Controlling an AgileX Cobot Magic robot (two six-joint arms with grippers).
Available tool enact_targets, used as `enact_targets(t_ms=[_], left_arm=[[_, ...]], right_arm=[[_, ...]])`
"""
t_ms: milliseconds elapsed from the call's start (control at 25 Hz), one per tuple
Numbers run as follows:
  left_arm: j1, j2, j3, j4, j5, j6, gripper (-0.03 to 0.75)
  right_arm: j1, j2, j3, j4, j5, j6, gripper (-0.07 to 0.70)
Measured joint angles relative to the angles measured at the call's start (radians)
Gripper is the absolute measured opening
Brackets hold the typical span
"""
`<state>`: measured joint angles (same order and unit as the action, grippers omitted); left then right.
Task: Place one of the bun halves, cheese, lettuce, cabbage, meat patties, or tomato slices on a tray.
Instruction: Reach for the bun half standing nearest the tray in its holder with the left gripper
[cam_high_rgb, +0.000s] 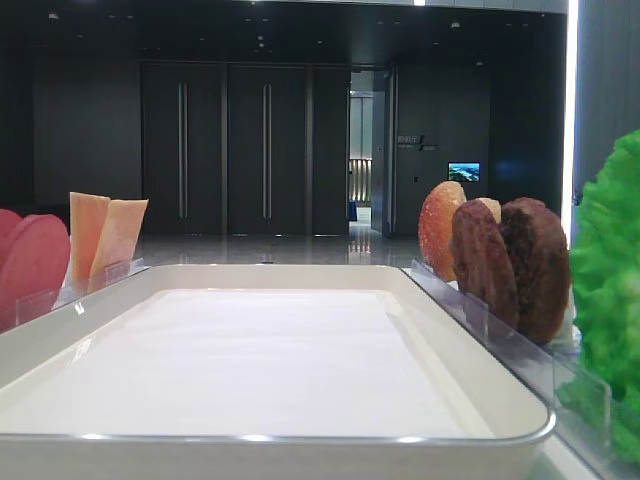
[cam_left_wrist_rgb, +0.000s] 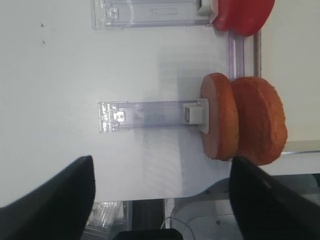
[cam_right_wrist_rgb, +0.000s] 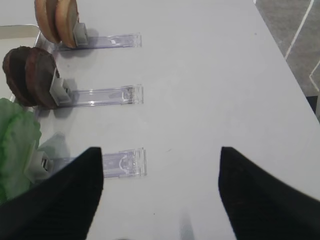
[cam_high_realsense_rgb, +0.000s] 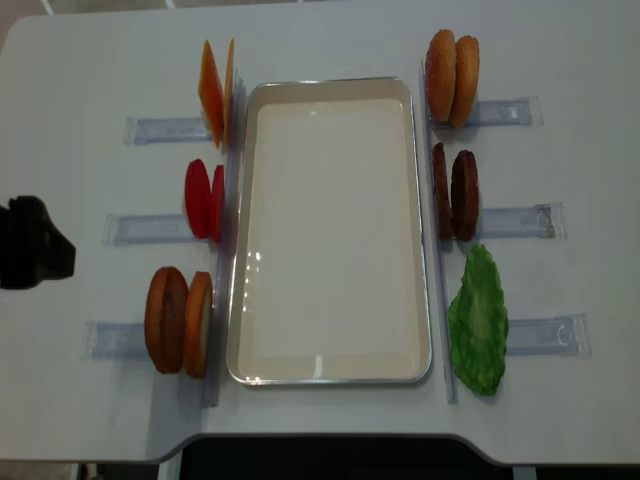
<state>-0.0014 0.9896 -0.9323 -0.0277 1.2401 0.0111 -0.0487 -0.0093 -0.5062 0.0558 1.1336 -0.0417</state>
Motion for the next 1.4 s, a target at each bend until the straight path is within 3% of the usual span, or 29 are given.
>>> enact_targets(t_ms=[320, 720, 880, 1400], left_arm=[[0.000, 0.119, -0.025, 0.057, -0.001, 0.000, 0.643], [-0.019, 0.131, -0.025, 0.081, -0.001, -0.060, 0.643], [-0.093, 0.131, -0.025, 0.081, -0.001, -0.131, 0.643], [-0.451, 0.134, -0.025, 0.117, -0.001, -0.468, 0.643]], right_arm=[[0.000, 0.000, 0.000, 0.000, 0.000, 0.000, 0.468], [0.000, 0.000, 0.000, 0.000, 0.000, 0.000, 0.468], [0.000, 0.000, 0.000, 0.000, 0.000, 0.000, 0.468], [0.000, 0.000, 0.000, 0.000, 0.000, 0.000, 0.468]])
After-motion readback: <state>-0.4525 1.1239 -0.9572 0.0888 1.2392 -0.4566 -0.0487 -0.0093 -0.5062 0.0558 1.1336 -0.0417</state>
